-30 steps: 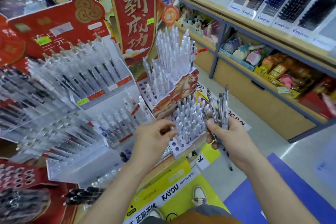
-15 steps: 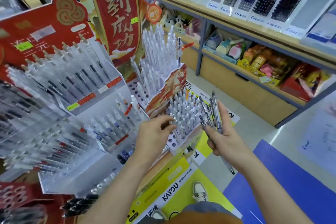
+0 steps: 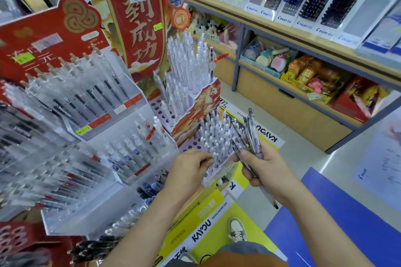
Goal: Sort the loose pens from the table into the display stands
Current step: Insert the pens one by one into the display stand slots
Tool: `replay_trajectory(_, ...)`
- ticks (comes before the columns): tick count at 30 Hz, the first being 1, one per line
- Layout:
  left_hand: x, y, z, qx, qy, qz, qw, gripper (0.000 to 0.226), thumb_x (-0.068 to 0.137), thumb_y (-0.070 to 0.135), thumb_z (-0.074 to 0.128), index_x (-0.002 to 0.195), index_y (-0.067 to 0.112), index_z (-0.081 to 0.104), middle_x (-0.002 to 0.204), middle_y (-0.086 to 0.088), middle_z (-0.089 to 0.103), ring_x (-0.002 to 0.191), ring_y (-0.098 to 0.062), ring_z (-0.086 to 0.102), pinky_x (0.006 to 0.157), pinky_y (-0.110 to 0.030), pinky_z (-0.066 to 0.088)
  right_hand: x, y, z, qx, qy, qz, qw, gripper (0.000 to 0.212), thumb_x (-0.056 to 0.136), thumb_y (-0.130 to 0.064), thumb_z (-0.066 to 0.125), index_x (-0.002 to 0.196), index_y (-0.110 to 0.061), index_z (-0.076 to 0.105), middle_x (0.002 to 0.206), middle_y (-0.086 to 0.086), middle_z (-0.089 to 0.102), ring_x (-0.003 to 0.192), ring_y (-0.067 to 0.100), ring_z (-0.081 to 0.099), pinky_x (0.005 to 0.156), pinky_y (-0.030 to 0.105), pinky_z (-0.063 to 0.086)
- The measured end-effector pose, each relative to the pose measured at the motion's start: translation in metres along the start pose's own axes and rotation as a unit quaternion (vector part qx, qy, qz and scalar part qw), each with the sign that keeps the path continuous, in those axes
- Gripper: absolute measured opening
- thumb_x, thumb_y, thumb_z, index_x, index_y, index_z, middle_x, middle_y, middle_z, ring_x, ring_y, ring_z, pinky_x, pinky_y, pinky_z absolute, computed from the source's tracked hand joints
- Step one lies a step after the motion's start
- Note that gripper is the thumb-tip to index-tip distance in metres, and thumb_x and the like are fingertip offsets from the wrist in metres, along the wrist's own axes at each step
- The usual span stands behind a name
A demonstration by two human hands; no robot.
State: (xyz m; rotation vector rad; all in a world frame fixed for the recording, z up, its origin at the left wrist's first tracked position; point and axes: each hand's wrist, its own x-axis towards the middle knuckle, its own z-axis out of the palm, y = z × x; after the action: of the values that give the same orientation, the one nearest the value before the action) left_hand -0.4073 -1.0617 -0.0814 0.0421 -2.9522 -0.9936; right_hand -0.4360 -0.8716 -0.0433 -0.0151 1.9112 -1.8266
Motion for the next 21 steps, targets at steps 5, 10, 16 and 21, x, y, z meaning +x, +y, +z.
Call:
replay_trajectory(5,0.009,0.007,0.002,0.038,-0.016,-0.009,0.999,0.021,0.096,0.030,0.058,0.109,0.020,0.070,0.101,0.003,0.067,0.093,-0.012,0.059,0.075,-0.020,0.040,-0.001,-0.003,0.004,0.074,-0.022,0.000,0.997,0.007,0.101,-0.009,0.048,0.101,-0.003,0.053,0.080,0.009,0.067,0.050,0.017,0.047,0.042,0.025,0.034)
replay_trajectory(10,0.008,0.019,-0.019,-0.003,0.029,-0.037,0.999,0.016,0.095,0.031,0.058,0.100,0.023,0.071,0.091,0.009,0.068,0.075,-0.005,0.058,0.073,-0.026,0.049,-0.001,-0.006,0.008,0.099,-0.052,-0.006,0.994,0.021,0.101,-0.008,0.046,0.122,-0.012,0.048,0.077,0.008,0.065,0.047,0.016,0.044,0.041,0.023,0.030)
replay_trajectory(16,0.014,0.060,-0.051,-0.436,-0.013,-0.129,0.890,0.016,0.088,0.019,0.068,0.101,0.010,0.069,0.078,-0.002,0.071,0.064,-0.015,0.064,0.060,-0.027,0.055,-0.001,-0.016,0.016,0.082,-0.088,-0.035,0.992,0.039,0.102,-0.012,0.047,0.133,-0.035,0.043,0.078,0.013,0.063,0.045,0.018,0.043,0.041,0.020,0.030)
replay_trajectory(21,0.017,0.058,-0.049,-0.485,-0.015,-0.152,0.861,0.032,0.081,0.009,0.074,0.109,0.008,0.059,0.072,-0.007,0.070,0.053,-0.021,0.059,0.055,-0.029,0.051,-0.005,-0.023,0.020,0.055,-0.089,-0.053,0.993,0.069,0.101,-0.009,0.048,0.141,-0.060,0.023,0.100,-0.001,0.071,0.045,0.022,0.049,0.041,0.025,0.036)
